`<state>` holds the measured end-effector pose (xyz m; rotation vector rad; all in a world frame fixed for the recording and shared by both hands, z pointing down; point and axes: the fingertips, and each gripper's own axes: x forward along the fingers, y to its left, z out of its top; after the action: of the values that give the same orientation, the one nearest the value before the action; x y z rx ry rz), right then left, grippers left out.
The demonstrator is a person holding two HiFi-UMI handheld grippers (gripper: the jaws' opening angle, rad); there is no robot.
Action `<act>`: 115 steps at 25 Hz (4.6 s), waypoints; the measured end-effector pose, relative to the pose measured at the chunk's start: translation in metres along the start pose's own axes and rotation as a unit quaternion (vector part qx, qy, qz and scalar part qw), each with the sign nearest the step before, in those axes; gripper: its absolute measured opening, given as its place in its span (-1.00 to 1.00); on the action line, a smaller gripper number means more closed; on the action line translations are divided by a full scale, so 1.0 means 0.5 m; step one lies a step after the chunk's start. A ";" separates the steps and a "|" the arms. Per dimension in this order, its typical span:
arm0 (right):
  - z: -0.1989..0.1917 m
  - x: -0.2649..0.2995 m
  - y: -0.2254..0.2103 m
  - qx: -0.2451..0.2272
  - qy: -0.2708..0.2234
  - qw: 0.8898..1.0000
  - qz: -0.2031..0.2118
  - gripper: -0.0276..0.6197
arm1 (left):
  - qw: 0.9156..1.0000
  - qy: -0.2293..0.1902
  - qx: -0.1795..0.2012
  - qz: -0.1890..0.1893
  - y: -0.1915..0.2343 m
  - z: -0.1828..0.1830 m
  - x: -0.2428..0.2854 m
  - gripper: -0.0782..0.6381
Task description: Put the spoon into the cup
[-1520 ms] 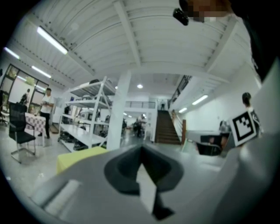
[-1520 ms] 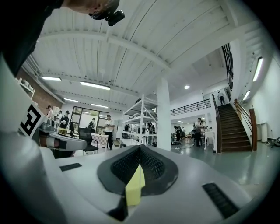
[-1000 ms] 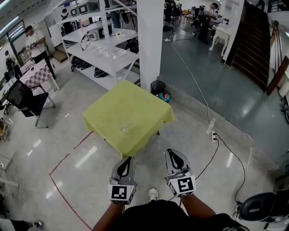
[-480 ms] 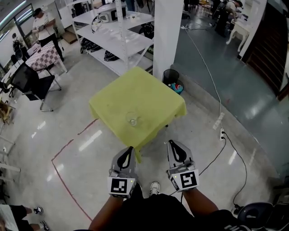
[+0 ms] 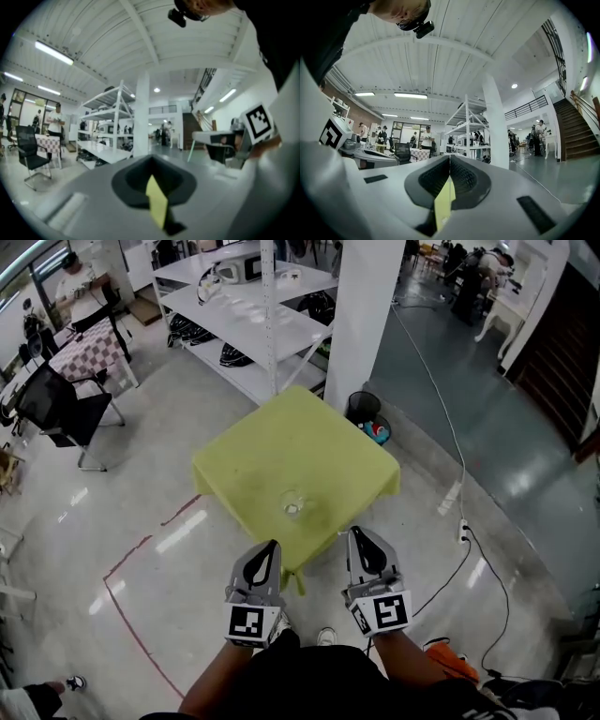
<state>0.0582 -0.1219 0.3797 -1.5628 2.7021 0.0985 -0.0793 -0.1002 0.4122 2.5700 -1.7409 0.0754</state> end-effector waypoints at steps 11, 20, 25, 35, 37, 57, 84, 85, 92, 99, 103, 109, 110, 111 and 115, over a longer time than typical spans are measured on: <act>0.006 0.116 0.067 -0.004 0.011 1.000 -0.002 -0.89 | 1.000 -0.010 -0.010 -0.010 0.114 -0.003 0.023 -0.76; -0.042 0.182 0.080 0.007 0.026 0.999 0.037 -0.89 | 1.000 0.000 -0.023 0.009 0.157 -0.034 0.062 -0.76; -0.077 0.229 0.061 0.015 0.037 0.997 0.061 -0.89 | 1.000 0.018 -0.014 0.010 0.153 -0.071 0.110 -0.76; -0.170 0.305 0.035 0.058 0.070 0.991 0.094 -0.89 | 0.998 0.052 -0.024 0.026 0.183 -0.130 0.173 -0.76; -0.194 0.318 0.032 0.065 0.078 0.990 0.096 -0.89 | 0.997 0.061 -0.024 0.033 0.200 -0.147 0.184 -0.76; -0.478 0.411 0.028 0.108 0.166 0.974 0.108 -0.89 | 0.986 0.112 -0.085 0.086 0.274 -0.317 0.255 -0.76; -0.401 0.373 0.043 0.047 0.144 0.986 0.068 -0.68 | 0.992 0.087 -0.071 0.057 0.257 -0.262 0.225 -0.76; -0.386 0.370 0.045 0.045 0.138 0.987 0.067 -0.71 | 0.993 0.083 -0.069 0.055 0.255 -0.251 0.221 -0.76; -0.270 0.344 0.057 0.024 0.096 0.993 0.058 -0.84 | 0.996 0.050 -0.058 0.042 0.238 -0.174 0.190 -0.76; -0.174 0.309 0.065 0.006 0.061 0.997 0.056 -0.89 | 0.998 0.018 -0.051 0.025 0.199 -0.102 0.166 -0.76; -0.138 0.285 0.077 -0.005 0.040 0.998 0.049 -0.89 | 0.999 0.007 -0.041 0.012 0.183 -0.087 0.147 -0.76; -0.078 0.247 0.101 -0.027 0.019 0.998 0.057 -0.89 | 0.999 -0.030 -0.013 -0.011 0.164 -0.023 0.128 -0.76; -0.068 0.243 0.100 -0.030 0.015 0.998 0.056 -0.89 | 0.999 -0.035 -0.011 -0.013 0.164 -0.010 0.127 -0.76; -0.058 0.240 0.099 -0.032 0.011 0.998 0.053 -0.89 | 0.999 -0.039 -0.009 -0.014 0.163 0.000 0.125 -0.76; -0.028 0.231 0.093 -0.035 -0.001 0.999 0.039 -0.90 | 0.998 -0.053 -0.008 -0.017 0.163 0.028 0.120 -0.76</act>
<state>-0.0394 -0.1995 0.3905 -1.4715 2.7878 0.1988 -0.1326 -0.1870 0.4021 2.6365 -1.7223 -0.0761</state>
